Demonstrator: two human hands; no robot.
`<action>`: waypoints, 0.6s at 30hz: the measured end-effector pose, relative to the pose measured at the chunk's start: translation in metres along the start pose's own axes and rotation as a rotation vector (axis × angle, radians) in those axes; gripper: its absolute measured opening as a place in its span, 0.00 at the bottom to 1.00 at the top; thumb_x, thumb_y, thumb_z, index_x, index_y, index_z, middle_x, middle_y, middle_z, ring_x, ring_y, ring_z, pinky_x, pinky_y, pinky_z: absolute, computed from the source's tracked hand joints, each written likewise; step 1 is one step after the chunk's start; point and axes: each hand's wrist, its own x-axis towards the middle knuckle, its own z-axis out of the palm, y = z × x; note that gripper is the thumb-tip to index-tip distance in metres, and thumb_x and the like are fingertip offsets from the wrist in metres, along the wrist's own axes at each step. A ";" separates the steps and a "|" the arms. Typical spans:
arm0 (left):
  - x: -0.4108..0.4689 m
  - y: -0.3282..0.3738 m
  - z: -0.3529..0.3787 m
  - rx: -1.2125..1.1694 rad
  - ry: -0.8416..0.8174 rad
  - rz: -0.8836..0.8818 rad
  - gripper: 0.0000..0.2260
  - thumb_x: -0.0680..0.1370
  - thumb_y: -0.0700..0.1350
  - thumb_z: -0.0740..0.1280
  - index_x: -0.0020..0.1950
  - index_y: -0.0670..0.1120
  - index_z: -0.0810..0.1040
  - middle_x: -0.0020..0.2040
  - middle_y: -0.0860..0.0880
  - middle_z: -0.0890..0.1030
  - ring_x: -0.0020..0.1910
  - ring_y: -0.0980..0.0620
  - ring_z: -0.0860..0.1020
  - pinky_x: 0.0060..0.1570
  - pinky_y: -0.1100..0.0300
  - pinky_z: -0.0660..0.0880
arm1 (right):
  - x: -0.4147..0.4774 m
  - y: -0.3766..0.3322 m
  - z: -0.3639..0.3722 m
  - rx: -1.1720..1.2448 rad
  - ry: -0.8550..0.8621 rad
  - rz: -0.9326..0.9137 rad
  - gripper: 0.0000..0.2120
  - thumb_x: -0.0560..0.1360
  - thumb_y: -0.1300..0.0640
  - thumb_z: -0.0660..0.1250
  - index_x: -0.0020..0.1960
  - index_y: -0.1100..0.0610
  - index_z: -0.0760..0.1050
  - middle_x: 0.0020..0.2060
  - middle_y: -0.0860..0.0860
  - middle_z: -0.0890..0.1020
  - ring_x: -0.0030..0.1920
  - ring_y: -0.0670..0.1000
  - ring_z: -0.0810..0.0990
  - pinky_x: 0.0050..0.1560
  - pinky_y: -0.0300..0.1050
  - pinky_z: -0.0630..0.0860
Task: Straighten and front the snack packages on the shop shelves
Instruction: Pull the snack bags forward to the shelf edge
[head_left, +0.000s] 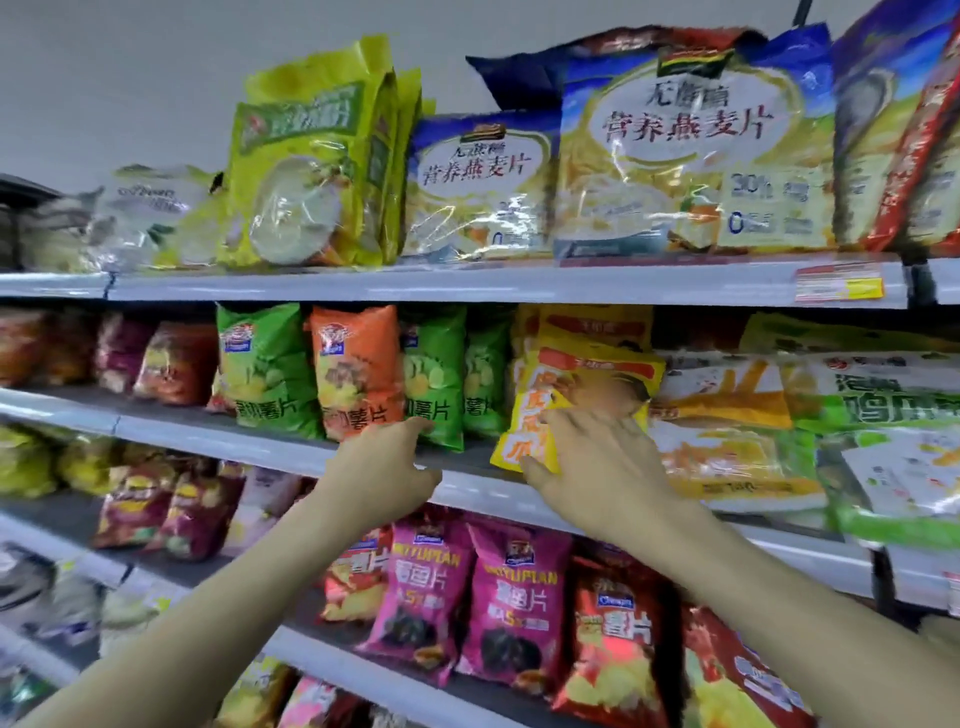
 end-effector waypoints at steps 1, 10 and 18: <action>0.002 -0.013 -0.003 0.005 0.010 -0.009 0.25 0.78 0.55 0.67 0.75 0.54 0.73 0.59 0.45 0.84 0.58 0.40 0.81 0.54 0.48 0.80 | 0.008 -0.012 0.005 0.009 -0.003 -0.001 0.28 0.82 0.35 0.56 0.73 0.52 0.69 0.70 0.50 0.76 0.72 0.55 0.69 0.69 0.53 0.66; 0.013 -0.124 -0.007 0.023 0.063 -0.106 0.26 0.80 0.54 0.68 0.78 0.51 0.72 0.65 0.47 0.83 0.62 0.43 0.80 0.54 0.49 0.80 | 0.064 -0.087 0.042 0.134 -0.044 -0.036 0.30 0.82 0.34 0.57 0.77 0.51 0.66 0.71 0.48 0.75 0.73 0.54 0.68 0.67 0.52 0.69; 0.029 -0.186 0.005 0.052 0.060 -0.220 0.27 0.80 0.55 0.66 0.79 0.53 0.69 0.70 0.48 0.79 0.67 0.44 0.78 0.59 0.48 0.79 | 0.119 -0.131 0.064 0.288 -0.001 -0.039 0.34 0.82 0.33 0.57 0.81 0.51 0.59 0.74 0.52 0.72 0.73 0.57 0.70 0.67 0.53 0.70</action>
